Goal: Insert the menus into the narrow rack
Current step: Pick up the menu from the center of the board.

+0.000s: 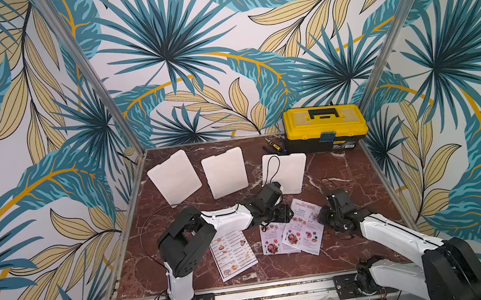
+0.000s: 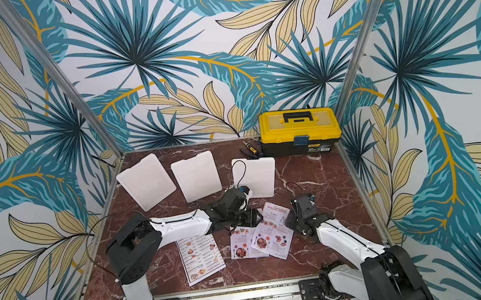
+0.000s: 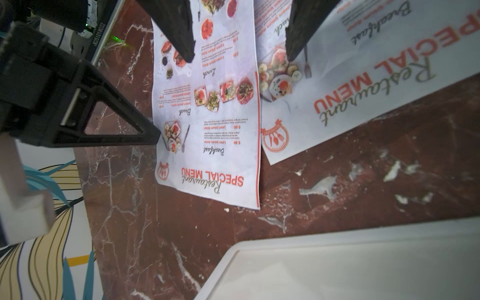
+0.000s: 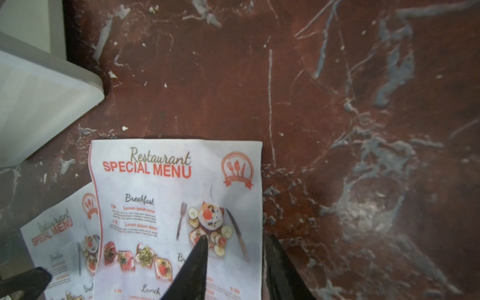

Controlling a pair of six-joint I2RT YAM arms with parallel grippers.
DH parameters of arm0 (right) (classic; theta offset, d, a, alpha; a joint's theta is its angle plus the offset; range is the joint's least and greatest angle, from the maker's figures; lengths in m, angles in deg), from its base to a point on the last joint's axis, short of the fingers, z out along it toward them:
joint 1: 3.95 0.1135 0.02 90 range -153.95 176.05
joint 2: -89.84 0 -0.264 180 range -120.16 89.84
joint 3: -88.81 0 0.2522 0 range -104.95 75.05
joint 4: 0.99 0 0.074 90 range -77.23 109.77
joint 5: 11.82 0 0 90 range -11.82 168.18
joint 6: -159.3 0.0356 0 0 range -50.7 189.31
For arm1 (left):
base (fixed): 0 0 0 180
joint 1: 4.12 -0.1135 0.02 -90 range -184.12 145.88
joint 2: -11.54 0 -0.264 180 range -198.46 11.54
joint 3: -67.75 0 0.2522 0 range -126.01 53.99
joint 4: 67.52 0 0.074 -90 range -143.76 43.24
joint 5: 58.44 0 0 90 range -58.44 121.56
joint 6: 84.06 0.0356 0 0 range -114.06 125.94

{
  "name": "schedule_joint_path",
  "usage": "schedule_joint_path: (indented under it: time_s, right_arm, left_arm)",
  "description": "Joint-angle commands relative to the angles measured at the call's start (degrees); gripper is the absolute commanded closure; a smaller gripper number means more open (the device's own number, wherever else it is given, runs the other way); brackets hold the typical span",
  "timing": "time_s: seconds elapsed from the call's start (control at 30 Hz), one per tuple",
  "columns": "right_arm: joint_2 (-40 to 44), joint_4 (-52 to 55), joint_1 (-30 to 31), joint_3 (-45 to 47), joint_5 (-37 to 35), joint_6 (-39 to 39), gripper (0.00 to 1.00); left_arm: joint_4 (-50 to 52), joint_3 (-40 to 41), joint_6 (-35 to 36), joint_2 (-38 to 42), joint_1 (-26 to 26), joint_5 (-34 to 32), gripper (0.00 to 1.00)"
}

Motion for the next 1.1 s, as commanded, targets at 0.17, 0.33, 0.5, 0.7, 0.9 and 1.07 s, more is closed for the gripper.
schedule_joint_path:
  time_s: [0.17,0.33,0.5,0.7,0.9,1.07]
  right_arm:
    - [0.0,-1.2,0.3,1.1,0.3,0.8,0.56]
    - [-2.5,-2.1,0.3,0.1,2.7,0.6,0.57]
    - [-6.0,-2.1,0.3,-2.0,3.8,-0.2,0.56]
    - [-7.2,-2.1,0.4,-2.6,4.1,-0.1,0.57]
    - [-6.8,-2.1,0.4,-2.3,4.2,0.0,0.57]
    - [-5.3,-1.9,0.4,-2.0,4.7,-0.7,0.52]
  left_arm:
    - [3.7,-1.7,-1.2,-0.9,2.3,1.4,0.44]
    - [4.7,-2.0,-1.9,-2.3,2.9,2.5,0.46]
    - [5.1,-2.0,-2.0,-2.9,2.9,2.3,0.46]
    - [5.3,-2.6,-2.0,-3.4,2.8,2.5,0.47]
    - [5.3,-4.3,-1.8,-5.4,2.9,3.3,0.61]
    - [5.4,-4.8,-1.6,-5.5,2.8,2.4,0.83]
